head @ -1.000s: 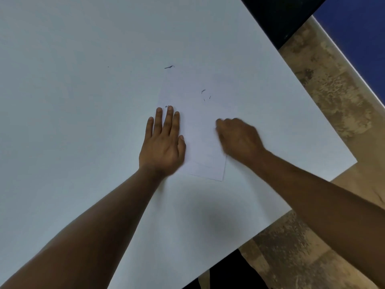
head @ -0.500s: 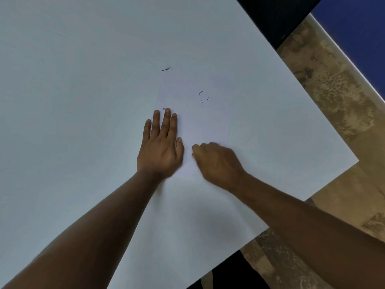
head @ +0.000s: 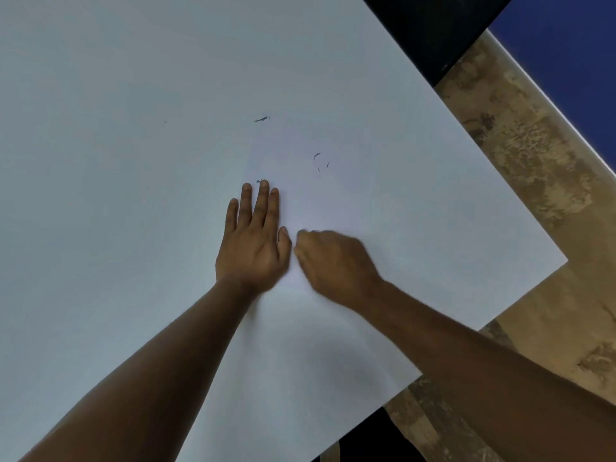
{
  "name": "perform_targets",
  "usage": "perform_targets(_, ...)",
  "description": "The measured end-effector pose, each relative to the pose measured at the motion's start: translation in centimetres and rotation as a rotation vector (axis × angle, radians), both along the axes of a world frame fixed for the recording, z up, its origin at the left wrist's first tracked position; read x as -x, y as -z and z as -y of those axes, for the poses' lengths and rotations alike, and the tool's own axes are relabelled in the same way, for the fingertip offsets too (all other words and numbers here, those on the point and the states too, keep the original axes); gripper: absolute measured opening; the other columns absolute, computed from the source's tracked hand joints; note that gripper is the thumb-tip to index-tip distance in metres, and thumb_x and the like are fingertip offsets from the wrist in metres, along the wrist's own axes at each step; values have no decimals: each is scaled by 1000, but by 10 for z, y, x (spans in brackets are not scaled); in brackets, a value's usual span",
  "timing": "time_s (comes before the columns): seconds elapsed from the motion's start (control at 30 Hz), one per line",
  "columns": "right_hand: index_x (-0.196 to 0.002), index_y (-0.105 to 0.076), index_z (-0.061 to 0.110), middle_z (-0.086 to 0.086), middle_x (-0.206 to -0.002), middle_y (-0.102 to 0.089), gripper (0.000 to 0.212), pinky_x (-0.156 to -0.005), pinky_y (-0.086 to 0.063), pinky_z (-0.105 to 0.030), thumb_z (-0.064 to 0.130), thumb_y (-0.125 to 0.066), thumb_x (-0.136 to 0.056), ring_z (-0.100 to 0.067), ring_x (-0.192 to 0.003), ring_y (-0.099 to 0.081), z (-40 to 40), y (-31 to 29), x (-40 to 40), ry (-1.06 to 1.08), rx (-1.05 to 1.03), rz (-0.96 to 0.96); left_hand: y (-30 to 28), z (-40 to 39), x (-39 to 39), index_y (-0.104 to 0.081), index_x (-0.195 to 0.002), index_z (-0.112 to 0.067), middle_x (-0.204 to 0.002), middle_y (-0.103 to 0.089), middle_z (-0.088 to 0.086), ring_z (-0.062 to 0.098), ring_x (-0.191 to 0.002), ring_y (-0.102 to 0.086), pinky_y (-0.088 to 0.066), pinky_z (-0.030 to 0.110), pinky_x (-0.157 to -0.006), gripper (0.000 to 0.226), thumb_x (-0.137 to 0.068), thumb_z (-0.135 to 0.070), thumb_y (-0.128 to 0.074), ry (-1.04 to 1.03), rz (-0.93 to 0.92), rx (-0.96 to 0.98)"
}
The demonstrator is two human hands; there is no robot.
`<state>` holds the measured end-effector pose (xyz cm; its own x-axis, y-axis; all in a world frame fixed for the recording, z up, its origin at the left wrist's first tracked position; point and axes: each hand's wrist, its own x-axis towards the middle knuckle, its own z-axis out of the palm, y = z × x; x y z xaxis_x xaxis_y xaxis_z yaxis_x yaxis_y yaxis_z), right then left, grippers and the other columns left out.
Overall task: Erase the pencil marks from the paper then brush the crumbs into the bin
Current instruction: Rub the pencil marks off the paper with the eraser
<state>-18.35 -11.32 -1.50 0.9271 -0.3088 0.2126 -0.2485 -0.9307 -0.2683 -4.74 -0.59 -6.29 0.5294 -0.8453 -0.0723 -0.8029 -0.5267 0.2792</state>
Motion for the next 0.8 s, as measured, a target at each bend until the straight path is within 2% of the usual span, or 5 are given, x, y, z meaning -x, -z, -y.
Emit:
perform_targets(0.07, -97, -47, 16, -3, -62, -56, 23, -42, -38, -31, 10, -65, -84, -24, -50, -53, -9, 7, 3, -84, -29, -21, 0, 0, 0, -5, -164, -12, -172, 0, 7, 27, -159, 9, -2, 47, -129, 68, -103, -39, -20, 3, -1, -8)
perform_targets(0.23, -85, -58, 10, -7, -62, -54, 9, -38, -41, -32, 7, -65, -81, -31, -50, -55, 53, 15, 22, 146, 97, -118, 0, 0, 0, -7, -164, -11, -172, -3, 8, 28, -159, 6, -1, 47, -129, 67, -103, -37, -22, 3, -3, 26)
perform_targets(0.43, -79, -47, 9, -4, -58, -46, 25, -41, -42, -33, 23, -39, -98, -29, -47, -50, 74, 8, 22, 273, 12, -50, 0, 0, 1, -7, -164, -12, -172, -3, 7, 28, -159, 7, 0, 46, -129, 68, -103, -37, -22, -2, -7, 28)
perform_targets(0.67, -87, -55, 11, -7, -61, -54, 14, -41, -41, -32, 8, -69, -82, -30, -50, -54, 32, 16, 9, 91, 57, -108, 0, 0, 1, -8, -164, -11, -172, -5, 8, 28, -159, 6, -2, 47, -129, 68, -103, -37, -22, 1, 3, 28)
perform_targets(0.8, -85, -51, 8, -8, -62, -51, 10, -45, -39, -34, 11, -56, -93, -32, -50, -51, 87, 10, 20, 265, 116, -144, 1, 0, 2, -9, -164, -11, -172, -6, 8, 28, -159, 5, -2, 47, -129, 67, -103, -35, -24, -2, 3, 40)
